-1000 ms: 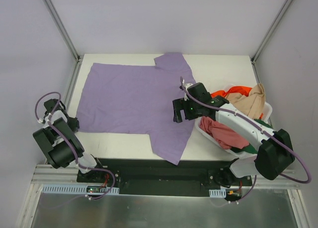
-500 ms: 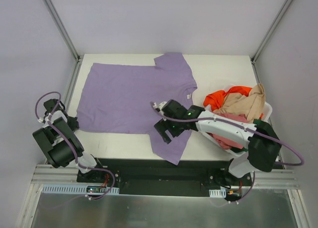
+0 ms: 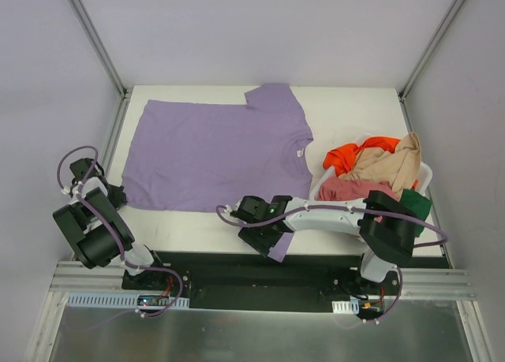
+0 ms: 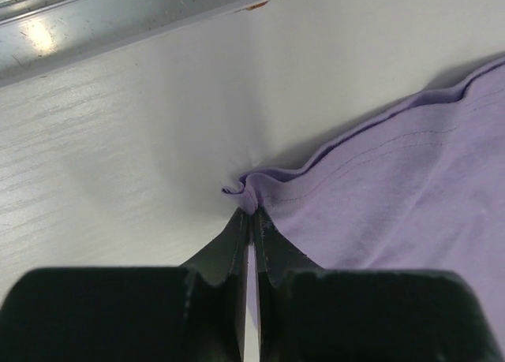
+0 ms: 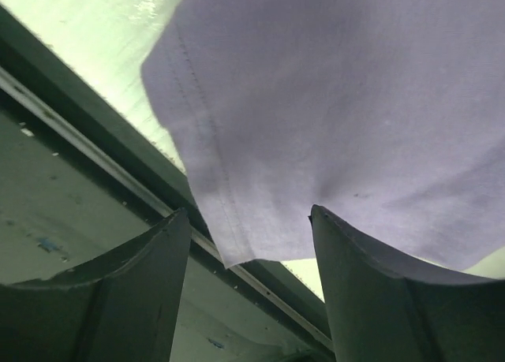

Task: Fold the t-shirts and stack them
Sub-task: Grap the side of the flattened tshirt closest away from the robot with both arms

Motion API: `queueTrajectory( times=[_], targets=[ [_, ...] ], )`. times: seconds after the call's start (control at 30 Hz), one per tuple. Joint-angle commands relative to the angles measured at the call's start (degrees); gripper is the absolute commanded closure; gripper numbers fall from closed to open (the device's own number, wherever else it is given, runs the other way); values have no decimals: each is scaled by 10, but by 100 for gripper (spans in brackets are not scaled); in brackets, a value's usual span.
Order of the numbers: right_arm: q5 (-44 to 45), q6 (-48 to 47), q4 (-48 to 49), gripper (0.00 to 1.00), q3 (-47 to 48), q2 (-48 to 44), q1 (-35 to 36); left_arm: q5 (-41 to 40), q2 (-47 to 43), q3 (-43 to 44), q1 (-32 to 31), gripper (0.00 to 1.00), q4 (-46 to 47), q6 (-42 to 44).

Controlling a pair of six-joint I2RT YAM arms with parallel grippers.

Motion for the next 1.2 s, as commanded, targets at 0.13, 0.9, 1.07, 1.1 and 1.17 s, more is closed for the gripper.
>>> queueTrajectory(
  times=[0.13,0.9,1.07,1.1,1.17],
  targets=[
    [35,7,23,41,-10,65,0,14,2,-16,1,100,-16,8],
    [-134,-20,-29,100,-34,-69,0,-156,-226,-107,6,100,-81,-74],
    [-49,-12,-69,100,0,-88,-15,-121,-232,-93,6,100,-88,-73],
    [-31,-6,-78,100,7,-91,-25,-110,-232,-87,6,100,-89,-73],
    [5,1,-77,99,14,-95,-46,-88,-229,-72,6,100,-88,-76]
  ],
)
